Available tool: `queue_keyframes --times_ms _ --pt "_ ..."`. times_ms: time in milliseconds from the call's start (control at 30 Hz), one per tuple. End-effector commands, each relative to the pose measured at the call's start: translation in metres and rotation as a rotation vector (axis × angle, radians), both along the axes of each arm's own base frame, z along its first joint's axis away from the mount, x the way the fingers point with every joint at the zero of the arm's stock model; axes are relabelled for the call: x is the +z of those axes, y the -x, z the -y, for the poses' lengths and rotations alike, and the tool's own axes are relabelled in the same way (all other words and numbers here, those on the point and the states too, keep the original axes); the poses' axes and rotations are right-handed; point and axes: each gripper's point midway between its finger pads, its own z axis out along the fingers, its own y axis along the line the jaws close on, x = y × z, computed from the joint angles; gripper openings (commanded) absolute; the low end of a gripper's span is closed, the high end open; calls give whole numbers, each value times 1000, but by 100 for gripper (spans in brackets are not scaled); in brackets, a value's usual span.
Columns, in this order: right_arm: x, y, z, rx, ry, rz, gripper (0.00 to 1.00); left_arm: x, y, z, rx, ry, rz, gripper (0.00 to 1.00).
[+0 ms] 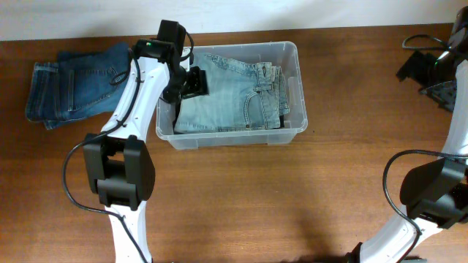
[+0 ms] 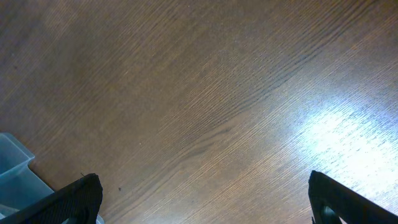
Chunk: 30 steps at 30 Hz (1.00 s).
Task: Pack container
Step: 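Release the jeans and press them flat with the left gripper, then push the light-blue jeans down and tuck edges with the left gripper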
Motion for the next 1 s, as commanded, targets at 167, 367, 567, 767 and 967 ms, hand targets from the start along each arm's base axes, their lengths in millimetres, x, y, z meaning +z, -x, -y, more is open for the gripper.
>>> queue_keyframes --times_ms 167,367,567,767,967 --pt "-4 0 -1 0 -6 -9 99 20 -21 -3 -171 -46 153 99" --pt "-4 0 -1 0 -6 -9 98 52 -35 12 -218 -58 258 96" --pt "-4 0 -1 0 -6 -9 98 52 -35 22 -255 -146 290 45" --pt "-4 0 -1 0 -6 -9 98 40 -40 15 -228 -191 280 1" --pt "-4 0 -1 0 -6 -9 98 -10 -55 2 -207 -274 228 1"
